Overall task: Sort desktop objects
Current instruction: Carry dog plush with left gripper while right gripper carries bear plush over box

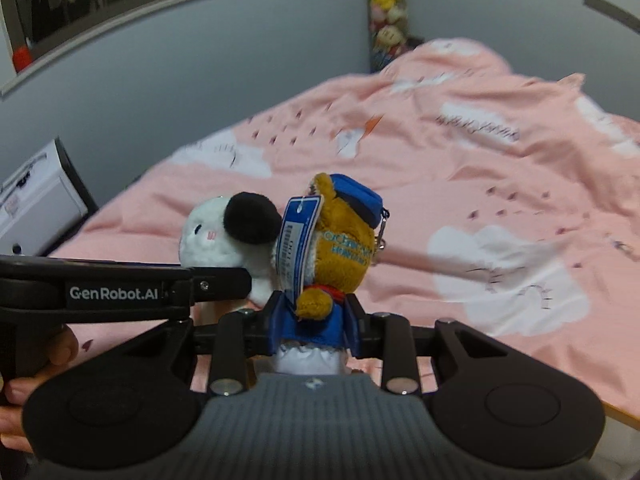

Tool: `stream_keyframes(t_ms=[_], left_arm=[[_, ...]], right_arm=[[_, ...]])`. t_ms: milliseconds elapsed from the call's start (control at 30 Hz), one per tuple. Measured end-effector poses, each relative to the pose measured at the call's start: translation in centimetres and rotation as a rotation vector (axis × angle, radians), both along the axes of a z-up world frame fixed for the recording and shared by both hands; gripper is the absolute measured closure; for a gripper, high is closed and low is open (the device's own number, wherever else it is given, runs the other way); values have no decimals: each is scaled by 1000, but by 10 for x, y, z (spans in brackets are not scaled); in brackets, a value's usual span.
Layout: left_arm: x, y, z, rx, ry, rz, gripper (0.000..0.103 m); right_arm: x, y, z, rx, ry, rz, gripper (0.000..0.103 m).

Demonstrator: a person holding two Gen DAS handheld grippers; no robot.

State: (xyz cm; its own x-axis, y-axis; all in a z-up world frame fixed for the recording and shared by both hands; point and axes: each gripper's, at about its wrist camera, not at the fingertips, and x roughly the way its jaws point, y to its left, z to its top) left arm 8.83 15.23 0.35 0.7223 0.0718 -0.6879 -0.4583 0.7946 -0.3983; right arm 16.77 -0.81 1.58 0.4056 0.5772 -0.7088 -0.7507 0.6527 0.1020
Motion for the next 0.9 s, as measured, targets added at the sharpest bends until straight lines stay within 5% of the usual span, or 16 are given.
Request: stream_keyframes(t_ms=[500,733,900], left_arm=[[50,-115,51,-54,-165,-423,42],[100,-176,27,-39,-88,-603,42],[125,-207,-15,-75,44,-715,42]], right_arm=[[-28,-166,78,24,-109,-253,70],[-24,-234,66,-35,-81,-406,70],[0,-268,22,-68,97,-475,70]])
